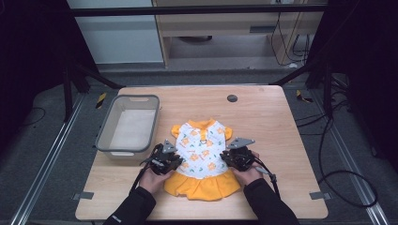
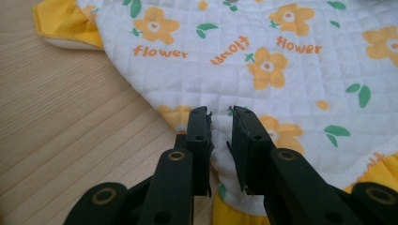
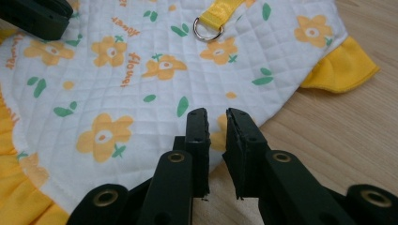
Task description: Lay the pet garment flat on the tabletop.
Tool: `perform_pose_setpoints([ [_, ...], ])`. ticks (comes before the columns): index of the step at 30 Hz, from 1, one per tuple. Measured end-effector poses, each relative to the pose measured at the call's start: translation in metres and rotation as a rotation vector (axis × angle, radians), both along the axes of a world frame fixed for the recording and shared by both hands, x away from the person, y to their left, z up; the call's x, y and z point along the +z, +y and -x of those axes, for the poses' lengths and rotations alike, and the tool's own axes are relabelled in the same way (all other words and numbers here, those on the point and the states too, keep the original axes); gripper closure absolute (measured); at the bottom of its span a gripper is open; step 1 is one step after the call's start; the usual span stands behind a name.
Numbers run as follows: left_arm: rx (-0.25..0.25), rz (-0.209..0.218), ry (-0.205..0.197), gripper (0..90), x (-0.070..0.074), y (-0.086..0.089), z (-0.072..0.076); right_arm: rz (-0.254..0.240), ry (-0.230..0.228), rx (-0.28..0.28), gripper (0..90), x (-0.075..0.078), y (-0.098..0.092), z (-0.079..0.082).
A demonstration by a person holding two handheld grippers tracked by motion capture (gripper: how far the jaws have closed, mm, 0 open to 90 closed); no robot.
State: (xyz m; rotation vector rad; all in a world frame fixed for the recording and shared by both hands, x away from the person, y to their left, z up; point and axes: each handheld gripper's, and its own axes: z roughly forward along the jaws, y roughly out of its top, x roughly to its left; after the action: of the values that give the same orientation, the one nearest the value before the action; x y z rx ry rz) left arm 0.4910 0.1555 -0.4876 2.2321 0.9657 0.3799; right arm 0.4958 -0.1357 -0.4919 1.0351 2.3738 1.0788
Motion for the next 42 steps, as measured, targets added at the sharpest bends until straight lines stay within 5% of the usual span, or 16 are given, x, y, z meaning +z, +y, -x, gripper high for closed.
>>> perform_pose_setpoints([
  [18, 0.028, 0.043, -0.049, 76.9, -0.004, 0.0, 0.005, 0.033, 0.02, 0.004, 84.7, -0.008, 0.005, 0.002],
  [29, 0.042, 0.159, -0.109, 79.5, 0.033, 0.025, 0.028, -0.101, -0.037, -0.026, 86.0, 0.02, -0.015, 0.012],
  [42, 0.07, 0.185, -0.105, 83.0, 0.039, 0.063, 0.057, -0.159, -0.05, -0.121, 89.9, 0.033, -0.066, 0.029],
])
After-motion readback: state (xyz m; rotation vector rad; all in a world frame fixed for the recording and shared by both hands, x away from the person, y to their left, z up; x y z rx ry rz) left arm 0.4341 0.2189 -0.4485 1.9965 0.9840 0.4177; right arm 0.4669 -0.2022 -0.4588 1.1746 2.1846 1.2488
